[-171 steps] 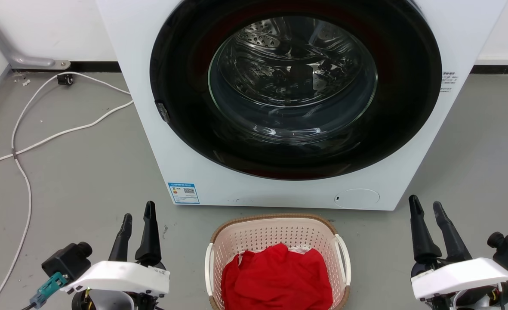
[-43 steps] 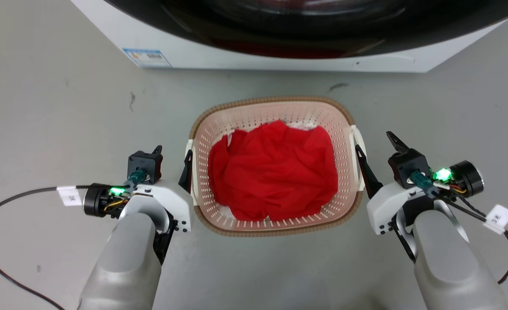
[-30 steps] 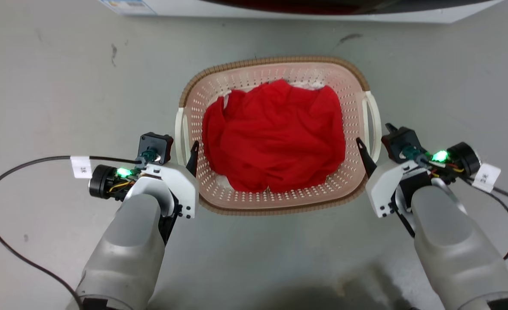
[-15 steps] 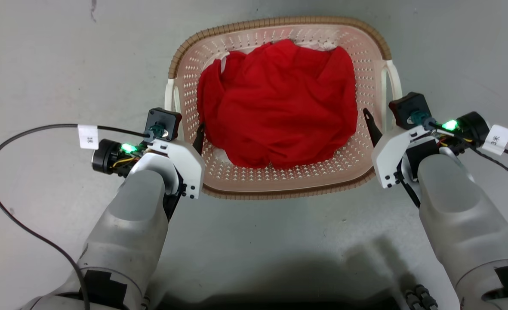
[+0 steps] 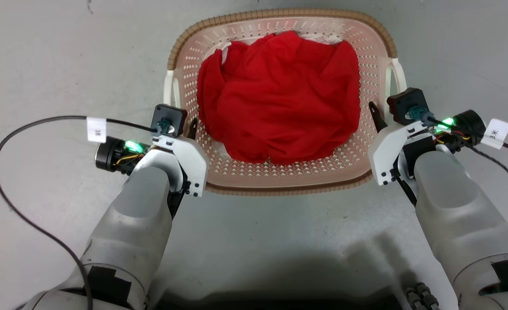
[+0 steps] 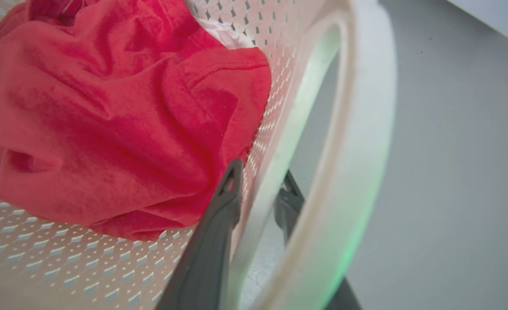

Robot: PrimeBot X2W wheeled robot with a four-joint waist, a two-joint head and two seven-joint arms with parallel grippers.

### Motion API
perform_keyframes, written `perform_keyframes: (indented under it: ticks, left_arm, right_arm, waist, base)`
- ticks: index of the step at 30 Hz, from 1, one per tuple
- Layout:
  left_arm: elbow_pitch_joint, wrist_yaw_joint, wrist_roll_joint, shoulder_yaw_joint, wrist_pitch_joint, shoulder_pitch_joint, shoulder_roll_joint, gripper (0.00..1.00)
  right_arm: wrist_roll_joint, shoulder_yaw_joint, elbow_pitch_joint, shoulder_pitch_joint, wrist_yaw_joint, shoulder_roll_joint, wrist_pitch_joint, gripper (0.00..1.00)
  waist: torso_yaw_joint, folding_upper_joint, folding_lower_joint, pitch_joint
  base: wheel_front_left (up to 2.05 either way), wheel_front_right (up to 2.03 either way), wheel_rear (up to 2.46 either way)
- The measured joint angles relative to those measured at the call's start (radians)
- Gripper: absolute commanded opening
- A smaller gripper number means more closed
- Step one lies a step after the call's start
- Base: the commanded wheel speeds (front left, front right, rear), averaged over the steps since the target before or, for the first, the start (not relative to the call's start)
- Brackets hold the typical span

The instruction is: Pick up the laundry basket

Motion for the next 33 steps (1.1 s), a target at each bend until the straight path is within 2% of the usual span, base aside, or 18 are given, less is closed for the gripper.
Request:
perform_keyframes:
  ticks: [11,33]
  left_arm:
    - [0.005,-0.002,-0.040,-0.034,0.039,0.068,0.000,0.00]
    - [0.007,-0.003,-0.187,-0.175,0.161,0.305,0.007,0.00]
  right_arm:
    - [0.079,0.098,0.034,0.057,0.000,-0.004,0.045,0.00]
    - [0.417,0.464,0.007,0.273,-0.002,-0.012,0.228,0.00]
  waist:
    - [-0.004,0.0000,0.0000,-0.109]
    - [-0.021,0.0001,0.0000,-0.482]
  base:
    - [0.00,0.00,0.00]
    - [0.00,0.00,0.00]
